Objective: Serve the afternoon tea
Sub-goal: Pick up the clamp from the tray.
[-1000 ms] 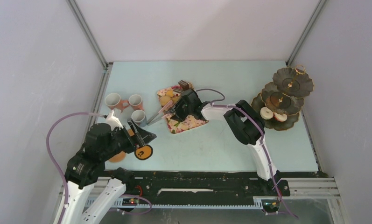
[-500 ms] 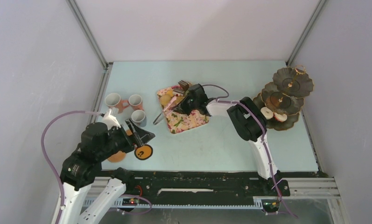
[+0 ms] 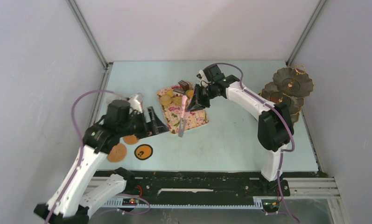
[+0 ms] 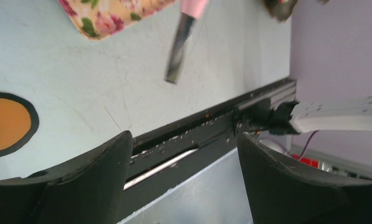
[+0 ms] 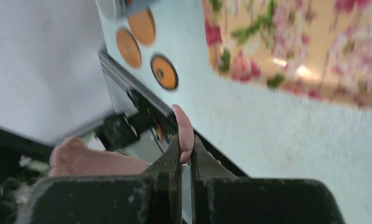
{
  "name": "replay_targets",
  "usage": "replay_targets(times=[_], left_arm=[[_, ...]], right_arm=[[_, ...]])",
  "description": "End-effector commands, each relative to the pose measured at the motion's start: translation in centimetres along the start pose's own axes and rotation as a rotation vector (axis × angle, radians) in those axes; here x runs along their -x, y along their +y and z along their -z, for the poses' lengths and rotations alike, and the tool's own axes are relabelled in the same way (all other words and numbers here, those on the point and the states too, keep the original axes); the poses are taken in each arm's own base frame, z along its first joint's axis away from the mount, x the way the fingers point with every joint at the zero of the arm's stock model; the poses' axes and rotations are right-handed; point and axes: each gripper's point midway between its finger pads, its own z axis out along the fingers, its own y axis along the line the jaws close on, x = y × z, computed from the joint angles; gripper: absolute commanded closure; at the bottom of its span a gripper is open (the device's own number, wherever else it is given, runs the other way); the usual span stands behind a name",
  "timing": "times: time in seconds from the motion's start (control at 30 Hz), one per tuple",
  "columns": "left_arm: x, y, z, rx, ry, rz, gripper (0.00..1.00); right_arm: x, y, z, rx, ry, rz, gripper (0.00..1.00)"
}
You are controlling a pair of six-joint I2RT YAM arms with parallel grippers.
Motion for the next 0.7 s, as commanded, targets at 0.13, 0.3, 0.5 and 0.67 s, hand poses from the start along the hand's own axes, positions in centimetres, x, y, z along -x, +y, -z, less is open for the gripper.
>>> replay_targets(times=[0.13, 0.3, 0.5, 0.67], left_arm=[[-0.5, -4.1, -4.8, -0.078, 0.124, -0.185, 0.07], [-1.5, -6.5, -6.7, -0.15, 0.173, -0.127, 0.07], [-2.1, -6.3, -8.2, -0.105, 0.204, -0.078, 0.12], [-2.2, -5.8, -9.4, -0.069, 0.216, -0.042, 0.19]], right_arm=[[-10.2, 0.1, 5.3, -0.086, 0.268, 0.123, 1.0], [-12.1, 0.3, 5.2, -0.113, 0.269, 0.148, 1.0], [-13.0, 1.0, 5.3, -0.101, 0.244, 0.152, 1.0], [-12.9, 1.3, 5.5, -0.106, 0.205, 0.137, 1.0]])
